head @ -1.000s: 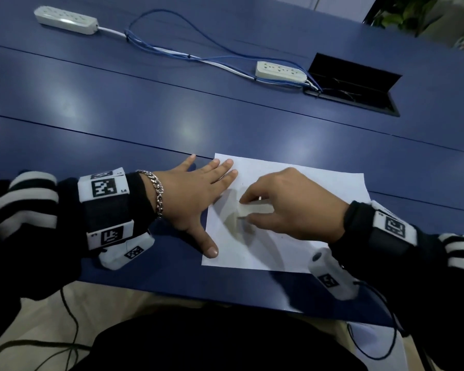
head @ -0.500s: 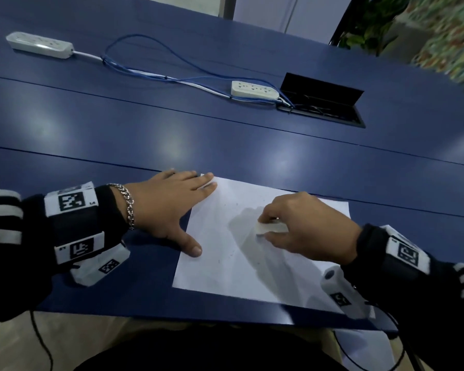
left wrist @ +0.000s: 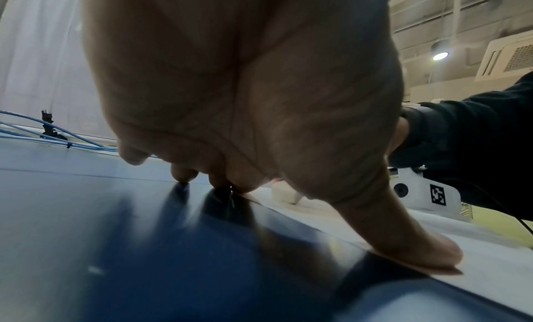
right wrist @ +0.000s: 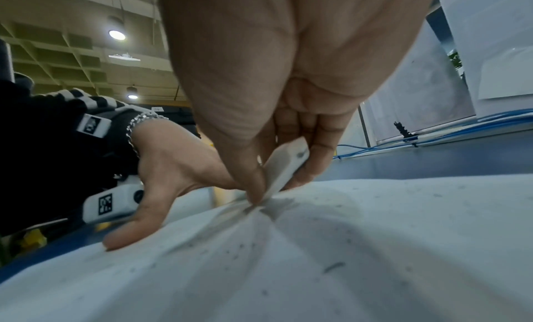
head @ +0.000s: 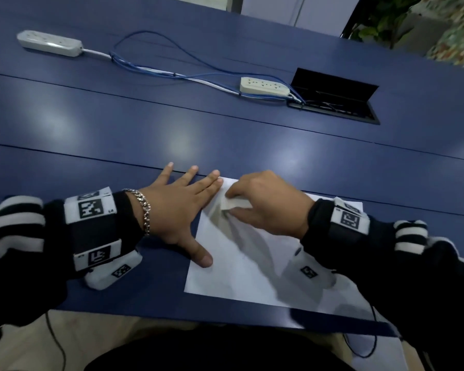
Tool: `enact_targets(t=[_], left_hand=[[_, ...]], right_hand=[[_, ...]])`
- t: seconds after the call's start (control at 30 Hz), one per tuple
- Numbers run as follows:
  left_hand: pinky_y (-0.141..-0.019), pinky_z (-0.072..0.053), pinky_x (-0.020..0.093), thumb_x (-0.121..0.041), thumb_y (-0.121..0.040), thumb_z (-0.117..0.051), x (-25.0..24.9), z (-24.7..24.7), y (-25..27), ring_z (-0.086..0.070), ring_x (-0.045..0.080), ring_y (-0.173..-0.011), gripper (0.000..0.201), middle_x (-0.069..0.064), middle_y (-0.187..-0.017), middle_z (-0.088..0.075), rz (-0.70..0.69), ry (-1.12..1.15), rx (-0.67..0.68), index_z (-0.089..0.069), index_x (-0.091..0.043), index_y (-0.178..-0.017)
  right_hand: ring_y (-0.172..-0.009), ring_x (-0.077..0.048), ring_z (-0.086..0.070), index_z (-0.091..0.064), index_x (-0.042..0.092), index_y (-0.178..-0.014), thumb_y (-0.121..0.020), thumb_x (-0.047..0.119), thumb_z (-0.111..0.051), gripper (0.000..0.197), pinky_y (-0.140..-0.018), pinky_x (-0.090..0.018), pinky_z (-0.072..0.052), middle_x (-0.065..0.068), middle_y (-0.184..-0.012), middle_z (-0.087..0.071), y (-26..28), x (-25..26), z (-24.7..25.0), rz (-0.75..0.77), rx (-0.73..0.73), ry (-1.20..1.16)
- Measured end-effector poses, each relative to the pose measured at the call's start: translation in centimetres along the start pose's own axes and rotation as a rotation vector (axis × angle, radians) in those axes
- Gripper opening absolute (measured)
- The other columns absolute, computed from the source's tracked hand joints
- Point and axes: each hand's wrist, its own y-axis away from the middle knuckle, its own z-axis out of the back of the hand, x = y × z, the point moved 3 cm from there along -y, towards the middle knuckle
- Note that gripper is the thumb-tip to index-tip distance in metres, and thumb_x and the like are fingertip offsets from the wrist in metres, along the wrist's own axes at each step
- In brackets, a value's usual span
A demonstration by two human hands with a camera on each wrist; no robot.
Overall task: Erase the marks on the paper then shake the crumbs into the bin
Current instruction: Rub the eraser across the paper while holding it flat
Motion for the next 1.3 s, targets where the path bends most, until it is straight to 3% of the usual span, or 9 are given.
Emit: enact_targets(t=[0.2,0.4,0.57,0.67,0.77,0.9,1.1,1.23,1.3], left_hand=[[-0.120,0.011,0.072,-0.111,-0.043,-0.048,0.1,0.0,0.0,0.025,0.031,-0.158,0.162,-0.015,-0.166,0.037,0.017,-0.001,-0.019,0.032,-0.030,-0.159],[-0.120,0.012,0.072,-0.111,-0.044,-0.048,0.0,0.1,-0.1,0.027,0.031,-0.157,0.162,-0.016,-0.163,0.041,0.036,-0.004,0.018,0.039,-0.031,-0.155],[-0.119,0.010,0.074,-0.110,-0.044,-0.050,0.1,0.0,-0.1,0.026,0.032,-0.157,0.162,-0.016,-0.164,0.040,0.033,0.012,0.011,0.037,-0.032,-0.156],[-0.117,0.011,0.076,-0.111,-0.043,-0.050,0.0,0.1,0.0,0.026,0.032,-0.157,0.162,-0.017,-0.163,0.041,0.036,0.008,0.018,0.038,-0.032,-0.155],[-0.115,0.012,0.078,-0.112,-0.040,-0.048,0.0,0.0,0.0,0.027,0.031,-0.157,0.164,-0.018,-0.163,0.042,0.039,0.013,0.023,0.040,-0.033,-0.153],[-0.114,0.014,0.079,-0.110,-0.042,-0.052,0.0,0.2,0.0,0.027,0.031,-0.157,0.164,-0.017,-0.163,0.041,0.043,0.016,0.023,0.037,-0.031,-0.156],[-0.113,0.015,0.079,-0.110,-0.042,-0.052,-0.1,0.3,0.2,0.029,0.031,-0.156,0.163,-0.018,-0.163,0.041,0.052,0.023,0.037,0.038,-0.033,-0.154],[-0.114,0.016,0.078,-0.109,-0.043,-0.054,-0.2,0.4,0.2,0.028,0.031,-0.156,0.163,-0.017,-0.163,0.041,0.050,0.021,0.033,0.037,-0.033,-0.156],[-0.114,0.016,0.078,-0.109,-0.044,-0.054,-0.2,0.4,0.3,0.028,0.031,-0.156,0.163,-0.017,-0.164,0.040,0.041,0.028,0.035,0.036,-0.033,-0.156]], right_hand=[[-0.080,-0.012,-0.061,-0.073,0.028,-0.095,-0.090,0.053,-0.060,0.029,-0.078,-0.031,-0.049,0.008,-0.087,-0.067,1.6,2.1,-0.3,0.215,0.179,-0.051],[-0.084,-0.023,-0.066,-0.074,0.025,-0.101,-0.086,0.046,-0.065,0.028,-0.077,-0.034,-0.049,0.002,-0.089,-0.073,-1.7,-0.9,0.8,0.063,0.002,0.007],[-0.082,-0.010,-0.064,-0.076,0.030,-0.104,-0.084,0.057,-0.055,0.040,-0.079,-0.026,-0.050,0.010,-0.092,-0.071,2.0,1.2,0.3,0.182,0.195,-0.087],[-0.082,-0.020,-0.066,-0.076,0.026,-0.103,-0.085,0.050,-0.061,0.033,-0.078,-0.036,-0.052,0.004,-0.090,-0.072,-0.2,-0.5,0.7,0.108,0.102,0.010],[-0.086,-0.024,-0.065,-0.074,0.024,-0.104,-0.086,0.048,-0.062,0.032,-0.079,-0.039,-0.052,0.002,-0.092,-0.071,-0.9,-1.1,0.8,0.079,0.041,0.055],[-0.080,-0.011,-0.062,-0.075,0.030,-0.102,-0.085,0.055,-0.055,0.037,-0.077,-0.025,-0.049,0.010,-0.091,-0.070,1.4,1.3,0.6,0.214,0.234,-0.040],[-0.088,-0.023,-0.067,-0.075,0.022,-0.106,-0.087,0.045,-0.068,0.031,-0.080,-0.034,-0.050,0.002,-0.096,-0.073,-1.8,-1.8,1.5,0.065,0.005,0.028],[-0.085,-0.012,-0.064,-0.075,0.030,-0.108,-0.088,0.049,-0.064,0.030,-0.079,-0.027,-0.050,0.009,-0.096,-0.072,1.6,0.6,0.4,0.176,0.173,-0.029],[-0.087,-0.010,-0.064,-0.075,0.029,-0.112,-0.088,0.044,-0.070,0.028,-0.080,-0.023,-0.048,0.010,-0.099,-0.072,2.1,-0.8,1.1,0.131,0.124,-0.053]])
